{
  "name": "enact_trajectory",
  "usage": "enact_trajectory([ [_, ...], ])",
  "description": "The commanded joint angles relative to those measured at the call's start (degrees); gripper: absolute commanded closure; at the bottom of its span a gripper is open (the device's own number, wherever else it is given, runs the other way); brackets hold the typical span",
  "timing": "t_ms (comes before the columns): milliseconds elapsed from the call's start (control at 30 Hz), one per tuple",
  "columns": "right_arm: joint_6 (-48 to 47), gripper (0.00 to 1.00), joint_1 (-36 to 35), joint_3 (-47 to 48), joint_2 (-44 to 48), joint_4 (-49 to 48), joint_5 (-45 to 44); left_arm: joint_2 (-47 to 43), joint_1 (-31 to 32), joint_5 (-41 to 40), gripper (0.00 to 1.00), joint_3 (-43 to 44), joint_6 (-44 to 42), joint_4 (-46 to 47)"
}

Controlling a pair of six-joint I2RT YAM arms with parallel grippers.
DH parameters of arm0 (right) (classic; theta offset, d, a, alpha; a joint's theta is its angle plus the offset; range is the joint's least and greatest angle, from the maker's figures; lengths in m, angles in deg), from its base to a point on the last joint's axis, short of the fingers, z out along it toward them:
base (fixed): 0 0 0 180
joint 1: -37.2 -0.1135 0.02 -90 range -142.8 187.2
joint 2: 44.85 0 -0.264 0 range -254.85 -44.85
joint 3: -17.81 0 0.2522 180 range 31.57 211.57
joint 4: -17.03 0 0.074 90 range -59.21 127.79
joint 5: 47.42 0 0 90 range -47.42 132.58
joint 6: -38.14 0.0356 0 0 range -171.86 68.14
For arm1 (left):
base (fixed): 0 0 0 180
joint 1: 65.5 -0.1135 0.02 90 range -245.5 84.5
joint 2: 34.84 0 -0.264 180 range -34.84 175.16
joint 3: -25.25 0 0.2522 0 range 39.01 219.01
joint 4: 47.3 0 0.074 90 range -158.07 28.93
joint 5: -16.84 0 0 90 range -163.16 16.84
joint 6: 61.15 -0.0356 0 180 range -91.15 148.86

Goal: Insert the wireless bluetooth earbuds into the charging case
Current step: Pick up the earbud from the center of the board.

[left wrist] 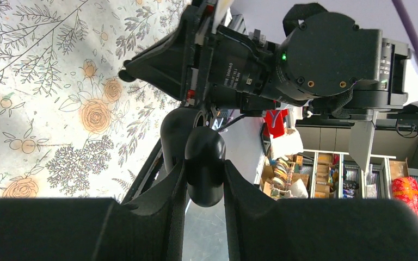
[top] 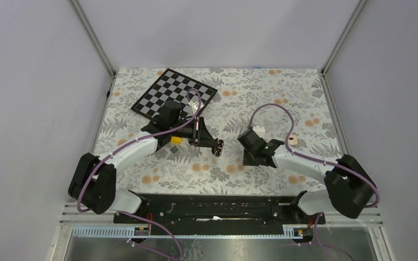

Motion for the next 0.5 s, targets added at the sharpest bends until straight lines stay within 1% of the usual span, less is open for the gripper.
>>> enact_trajectory([
  [0, -6.11, 0.89, -0.03, 7.61, -7.18, 1.49, 2.08, -0.45, 0.24, 0.88, 0.96, 0.92, -1.21, 1.06],
  [67, -6.51, 0.89, -0.05, 9.73, -9.83, 2.66, 1.47, -0.58, 0.29, 0.86, 0.96, 1.01, -1.21, 1.06],
  [200, -7.18, 0.86, 0.01, 11.49, -12.33, 2.47, 0.96, -0.88, 0.23, 0.94, 0.96, 0.97, -1.26, 1.06],
  [300, -7.56, 0.81, 0.00, 12.59, -14.15, 2.23, 1.28, -0.55, 0.29, 1.02, 0.96, 1.08, -1.68, 1.06],
  [400, -7.42, 0.73, -0.04, 12.92, -14.89, 1.55, 1.56, -0.53, 0.26, 0.94, 0.96, 1.27, -2.12, -0.61],
  [467, -7.20, 0.72, -0.03, 12.89, -15.11, 1.05, 1.74, -0.53, 0.22, 0.94, 0.96, 1.36, -2.26, -0.77],
])
